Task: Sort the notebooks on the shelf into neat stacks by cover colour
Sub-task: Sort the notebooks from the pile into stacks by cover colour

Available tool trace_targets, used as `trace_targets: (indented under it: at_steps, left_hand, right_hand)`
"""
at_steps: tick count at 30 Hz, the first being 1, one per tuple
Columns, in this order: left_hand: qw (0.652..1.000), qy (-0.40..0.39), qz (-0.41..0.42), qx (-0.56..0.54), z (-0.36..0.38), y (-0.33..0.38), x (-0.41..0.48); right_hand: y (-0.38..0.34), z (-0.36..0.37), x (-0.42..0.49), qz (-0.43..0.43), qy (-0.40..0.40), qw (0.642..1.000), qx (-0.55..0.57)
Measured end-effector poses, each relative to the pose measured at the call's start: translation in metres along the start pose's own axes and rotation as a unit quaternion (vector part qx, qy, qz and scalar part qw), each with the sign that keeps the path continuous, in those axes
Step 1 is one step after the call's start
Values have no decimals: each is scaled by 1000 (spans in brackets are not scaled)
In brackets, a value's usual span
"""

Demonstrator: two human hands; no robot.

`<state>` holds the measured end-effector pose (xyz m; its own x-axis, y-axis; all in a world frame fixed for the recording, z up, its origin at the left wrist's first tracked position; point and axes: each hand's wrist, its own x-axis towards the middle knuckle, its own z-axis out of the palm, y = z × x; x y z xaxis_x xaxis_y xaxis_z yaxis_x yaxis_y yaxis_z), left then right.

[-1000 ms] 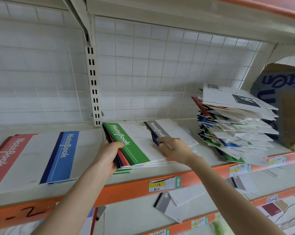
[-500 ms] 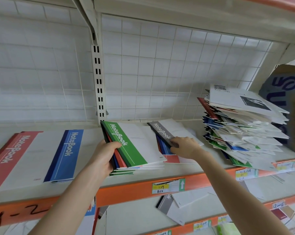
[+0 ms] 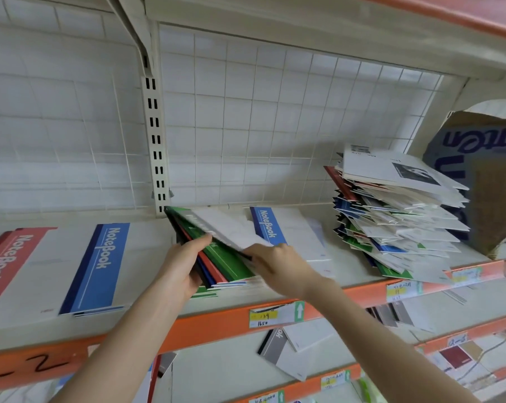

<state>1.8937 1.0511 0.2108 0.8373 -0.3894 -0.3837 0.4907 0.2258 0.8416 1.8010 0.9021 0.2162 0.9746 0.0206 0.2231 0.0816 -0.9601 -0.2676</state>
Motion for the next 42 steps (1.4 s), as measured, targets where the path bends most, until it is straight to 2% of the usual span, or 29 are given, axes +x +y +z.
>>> trace_targets:
  at_steps: [2,4,7,9,11,14,16,18,20,23,24,27,30,33,35,37,39,41,42]
  left_hand:
    - [1000,10,0,-7,2,-1,1]
    - [1000,26,10,3,2,-3,2]
    - [998,42,16,37,-2,-2,1]
    - [997,46,22,58,-6,-1,-1]
    - [997,44,23,65,-10,0,-5]
    - [997,42,22,63,-17,2,-8]
    - [997,40,20,64,-20,3,-10]
    - [997,37,19,68,-21,5,-12]
    - [997,34,18,70,-23,7,-15]
    - [997,29,12,68,-24,8,-20]
    - [997,28,8,68,-24,8,-21]
    - [998,21,6,62,-25,7,-24]
    - [999,16,20,48,-20,8,-23]
    - [999,12,32,23,-12,8,-21]
    - [1000,1,24,8,-7,8,-21]
    - [999,6,19,26,-8,5,-18]
    - [999,19,13,38,-11,3,-17]
    - [999,26,8,46,-14,3,-17]
    - [998,25,6,51,-14,3,-18]
  right_hand:
    - [-20,2,-5,-62,15,997,35]
    - [-21,1,-7,-84,-7,992,95]
    - [7,-3,-1,4,-16,989,147]
    - [35,-4,4,113,-4,989,93]
    - [60,-2,5,184,-39,982,28]
    - [82,-1,5,206,-125,970,-21]
    - [87,-3,5,235,-124,964,-6]
    - [88,-3,7,231,-109,966,-42]
    - [90,2,7,209,-76,968,-114]
    - [97,13,3,180,16,968,-173]
    - [101,16,1,172,68,969,-162]
    - [104,15,-3,173,225,959,-15]
    - [81,10,-3,65,288,955,8]
    - [41,19,-8,-80,230,969,42]
    - [21,30,-11,-181,198,962,52]
    - [11,37,-12,-239,166,954,74]
    - [15,33,-12,-202,94,967,126]
    - [28,21,-12,-86,40,984,152]
    - [39,17,-12,-21,29,991,126]
